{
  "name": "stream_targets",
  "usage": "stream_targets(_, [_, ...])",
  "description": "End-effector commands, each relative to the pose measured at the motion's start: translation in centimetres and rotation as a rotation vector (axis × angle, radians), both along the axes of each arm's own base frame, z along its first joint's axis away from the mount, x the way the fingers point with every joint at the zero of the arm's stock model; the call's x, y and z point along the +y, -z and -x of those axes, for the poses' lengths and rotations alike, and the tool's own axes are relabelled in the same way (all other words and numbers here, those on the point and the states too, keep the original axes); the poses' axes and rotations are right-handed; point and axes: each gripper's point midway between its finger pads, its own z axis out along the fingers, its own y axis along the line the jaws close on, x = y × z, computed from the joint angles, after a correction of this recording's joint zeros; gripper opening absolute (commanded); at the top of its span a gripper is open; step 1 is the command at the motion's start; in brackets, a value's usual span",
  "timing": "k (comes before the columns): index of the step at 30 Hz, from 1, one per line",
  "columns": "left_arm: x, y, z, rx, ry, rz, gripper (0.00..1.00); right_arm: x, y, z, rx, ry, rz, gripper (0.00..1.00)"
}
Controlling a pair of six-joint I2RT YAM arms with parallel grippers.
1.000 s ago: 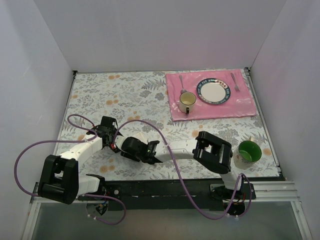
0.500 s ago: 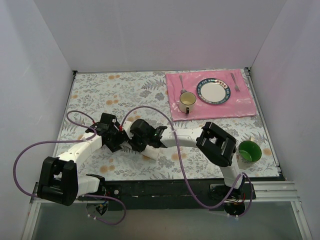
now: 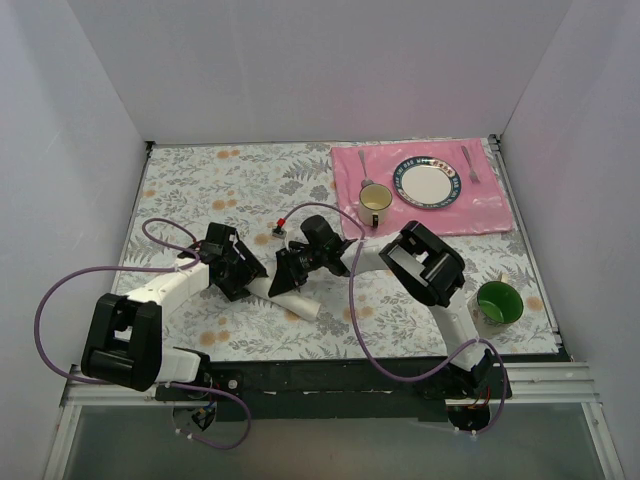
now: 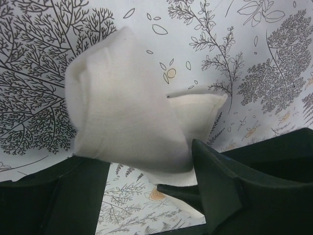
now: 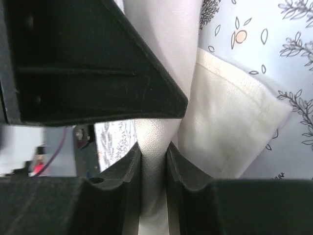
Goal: Fold the napkin, place the utensils inside, and roll it up
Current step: Roll the napkin with the utensil
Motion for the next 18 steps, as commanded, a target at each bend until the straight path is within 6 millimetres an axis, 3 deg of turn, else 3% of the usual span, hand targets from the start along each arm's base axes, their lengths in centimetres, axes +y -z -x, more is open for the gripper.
stream_targets(1, [0.4,0.9,0.0,0.004,0.013,-0.039,0.64,-1.2,0.9,3.1,0.274,-0.066,-0.051,0.30])
stream_targets(3, [0.9,1.2,0.2,0.006,0.002,-0.058,0.61,-1.5,0.7,3.0,0.336,-0.060,-0.083,0.33])
stream_targets(8, [1.3,1.2,0.7,0.000,0.000,-0.078,0.37,-1.5,0.8,2.4,0.303,-0.045,-0.060,0.42])
stream_targets(13, [1.4,1.0,1.0,-0.001,0.003,-0.076,0.32,-2.7,1.9,0.3,0.076,-0.020,0.140,0.55])
stream_targets(15, [1.3,0.9,0.9,-0.002,0.004,-0.073,0.32,-2.9,1.1,-1.4,-0.056,0.038,0.213,0.59])
stream_targets(16, [1.3,0.9,0.9,0.000,0.004,-0.072,0.32,-4.0,1.5,-1.4,-0.107,0.028,0.272,0.61])
stream_targets(17, [1.2,0.8,0.8,-0.002,0.006,-0.067,0.32,-4.5,0.9,-2.7,-0.204,0.086,0.322,0.62])
stream_targets(18, [1.1,0.7,0.8,-0.003,0.006,-0.064,0.32,-4.5,0.6,-2.6,-0.269,0.087,0.348,0.64])
